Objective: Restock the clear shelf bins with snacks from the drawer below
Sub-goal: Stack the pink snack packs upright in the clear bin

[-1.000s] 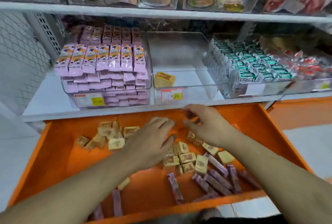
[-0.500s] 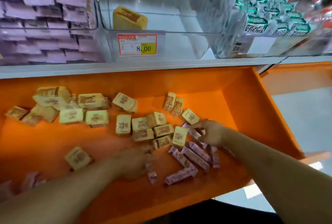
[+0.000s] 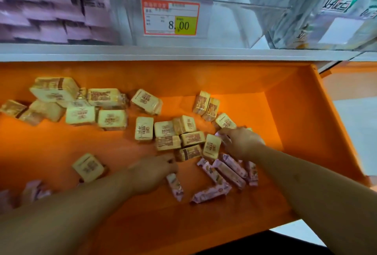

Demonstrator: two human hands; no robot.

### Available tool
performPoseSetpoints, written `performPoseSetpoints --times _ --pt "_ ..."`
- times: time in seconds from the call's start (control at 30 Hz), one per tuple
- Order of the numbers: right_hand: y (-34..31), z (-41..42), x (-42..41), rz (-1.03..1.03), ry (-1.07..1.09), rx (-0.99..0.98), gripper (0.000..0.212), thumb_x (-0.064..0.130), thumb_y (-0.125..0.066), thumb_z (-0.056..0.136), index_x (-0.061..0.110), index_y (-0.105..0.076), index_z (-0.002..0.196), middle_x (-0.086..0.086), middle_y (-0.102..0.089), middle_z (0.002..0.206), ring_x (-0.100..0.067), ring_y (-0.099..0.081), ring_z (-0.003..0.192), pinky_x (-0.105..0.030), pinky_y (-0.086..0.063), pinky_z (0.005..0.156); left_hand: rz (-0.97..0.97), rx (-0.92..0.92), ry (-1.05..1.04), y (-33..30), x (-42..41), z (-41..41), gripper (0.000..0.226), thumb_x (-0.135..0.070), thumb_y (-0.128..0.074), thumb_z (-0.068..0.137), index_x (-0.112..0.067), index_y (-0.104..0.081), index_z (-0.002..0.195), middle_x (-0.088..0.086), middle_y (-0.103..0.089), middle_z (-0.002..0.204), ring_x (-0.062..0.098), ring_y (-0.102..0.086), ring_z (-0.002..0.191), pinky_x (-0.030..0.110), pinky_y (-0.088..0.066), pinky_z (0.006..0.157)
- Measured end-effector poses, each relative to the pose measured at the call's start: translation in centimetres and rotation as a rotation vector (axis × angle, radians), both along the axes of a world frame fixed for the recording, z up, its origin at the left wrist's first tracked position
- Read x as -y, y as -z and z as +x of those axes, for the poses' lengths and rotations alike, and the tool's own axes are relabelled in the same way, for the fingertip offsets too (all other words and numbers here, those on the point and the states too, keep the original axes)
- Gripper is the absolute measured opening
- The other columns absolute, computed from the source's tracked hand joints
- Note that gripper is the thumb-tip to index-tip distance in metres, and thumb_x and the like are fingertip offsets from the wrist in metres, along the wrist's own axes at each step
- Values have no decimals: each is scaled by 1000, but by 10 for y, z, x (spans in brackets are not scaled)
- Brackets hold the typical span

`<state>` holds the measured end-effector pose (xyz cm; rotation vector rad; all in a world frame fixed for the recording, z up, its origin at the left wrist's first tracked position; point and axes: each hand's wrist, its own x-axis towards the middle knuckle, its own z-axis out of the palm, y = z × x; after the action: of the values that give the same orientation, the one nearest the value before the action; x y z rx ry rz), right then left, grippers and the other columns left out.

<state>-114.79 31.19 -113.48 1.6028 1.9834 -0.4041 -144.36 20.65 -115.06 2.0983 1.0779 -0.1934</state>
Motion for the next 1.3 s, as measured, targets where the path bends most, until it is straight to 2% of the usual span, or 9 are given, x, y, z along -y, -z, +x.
performPoseSetpoints --times 0.23,0.4,0.5,0.6,0.77,0.93,1.03,1.17,1.3 --pt "-16 -3 4 -32 103 -105 22 42 -53 101 38 -50 123 6 -63 86 -19 -62 71 -29 -43 52 29 -3 -88 -26 1 -9 39 -41 -71 94 -38 -60 132 -18 -52 129 5 -52 119 23 -44 89" --pt "-63 -15 -9 -164 299 -365 48 25 -63 97 36 -48 142 3 -67 92 -15 -61 67 -31 -52 57 172 34 -221 -68 4 -23 46 -47 -74 90 -38 -61 134 -19 -57 127 1 -50 117 13 -34 79" --pt "-110 -44 -10 -280 445 -615 45 10 -61 96 31 -62 137 -6 -70 99 -28 -63 85 -43 -62 80 221 57 -346 -104 -2 -40 45 -54 -78 84 -40 -66 124 -20 -58 118 1 -46 108 22 -40 83" --pt "-158 -76 2 -368 621 -917 54 9 -56 82 38 -73 125 -3 -64 84 -29 -52 71 -28 -50 57 157 165 -509 -149 -6 -61 40 -61 -85 72 -46 -67 104 -22 -64 103 0 -60 92 30 -53 79" --pt "-240 -138 29 -543 784 -1441 43 -5 -39 94 -6 -63 130 -13 -66 84 -16 -64 52 -23 -49 47 112 351 -666 -245 3 -87 44 -51 -95 63 -37 -72 97 -18 -69 80 -6 -58 64 16 -48 55" --pt "-286 -169 62 -549 614 -1563 48 -4 -65 76 -13 -62 123 -18 -61 86 -27 -58 66 -30 -49 52 138 482 -808 -314 34 -124 41 -43 -98 64 -37 -78 100 -16 -73 101 -4 -65 89 8 -47 70" --pt "-302 -177 74 -502 576 -1674 31 -14 -59 85 -11 -66 115 -21 -65 84 -28 -63 65 -32 -56 55 48 604 -956 -325 50 -147 64 -50 -99 58 -44 -73 116 -14 -62 126 4 -60 107 34 -58 93" --pt "-315 -200 75 -377 529 -1706 32 1 -62 92 -1 -70 122 -28 -70 101 -30 -67 78 -30 -55 59 -23 887 -1137 -327 54 -155 51 -17 -97 60 -20 -79 107 -1 -78 93 11 -70 71 19 -51 59" --pt "-319 -228 73 -167 435 -1642 31 24 -74 90 23 -73 121 -18 -77 104 -30 -69 86 -30 -45 63 -115 1013 -1169 -329 47 -156 57 -10 -98 57 -13 -75 110 14 -78 105 32 -75 100 40 -56 88"
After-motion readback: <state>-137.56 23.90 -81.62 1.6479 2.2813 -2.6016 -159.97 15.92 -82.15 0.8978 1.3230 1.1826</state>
